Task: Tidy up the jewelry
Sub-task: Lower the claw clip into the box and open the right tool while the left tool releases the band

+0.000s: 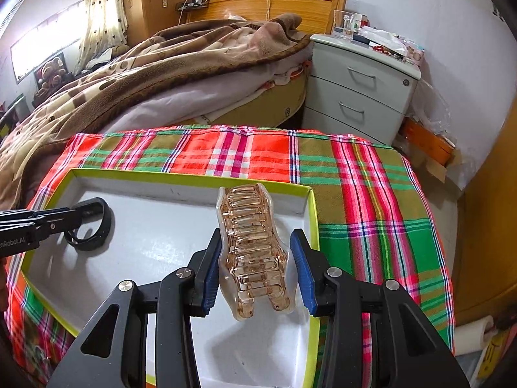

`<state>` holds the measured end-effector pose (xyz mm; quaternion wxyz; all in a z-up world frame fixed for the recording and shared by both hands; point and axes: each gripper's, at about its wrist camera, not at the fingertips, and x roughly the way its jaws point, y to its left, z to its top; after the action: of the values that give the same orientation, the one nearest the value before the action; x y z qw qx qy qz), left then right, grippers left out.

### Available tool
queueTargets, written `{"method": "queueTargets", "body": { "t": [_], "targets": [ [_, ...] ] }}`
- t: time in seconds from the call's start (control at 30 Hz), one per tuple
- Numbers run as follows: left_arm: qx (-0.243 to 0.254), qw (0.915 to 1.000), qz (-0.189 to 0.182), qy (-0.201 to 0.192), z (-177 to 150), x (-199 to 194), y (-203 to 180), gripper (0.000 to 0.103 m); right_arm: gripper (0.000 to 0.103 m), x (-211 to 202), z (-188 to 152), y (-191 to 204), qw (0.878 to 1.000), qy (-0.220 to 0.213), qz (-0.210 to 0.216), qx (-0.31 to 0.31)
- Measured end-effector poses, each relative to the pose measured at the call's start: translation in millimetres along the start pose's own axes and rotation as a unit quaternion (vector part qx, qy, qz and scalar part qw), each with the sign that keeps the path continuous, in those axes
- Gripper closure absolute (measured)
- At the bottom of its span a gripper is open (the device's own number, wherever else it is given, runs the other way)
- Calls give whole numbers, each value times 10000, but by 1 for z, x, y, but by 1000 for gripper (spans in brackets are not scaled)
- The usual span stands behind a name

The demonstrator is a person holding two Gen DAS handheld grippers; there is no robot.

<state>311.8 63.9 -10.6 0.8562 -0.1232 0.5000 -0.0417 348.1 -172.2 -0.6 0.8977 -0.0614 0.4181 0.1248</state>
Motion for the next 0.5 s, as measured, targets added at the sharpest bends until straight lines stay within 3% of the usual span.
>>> {"method": "queueTargets", "body": {
  "t": [0.13,0.5],
  "targets": [
    [-36,9999,-81,-56,-1,-6,1,66,54,-6,-1,-1,9999,-99,88,-6],
    [-75,9992,-293,-249,-7,-36,-5,61,54,-32,-4,1,9993,-353,120,63]
  ]
}}
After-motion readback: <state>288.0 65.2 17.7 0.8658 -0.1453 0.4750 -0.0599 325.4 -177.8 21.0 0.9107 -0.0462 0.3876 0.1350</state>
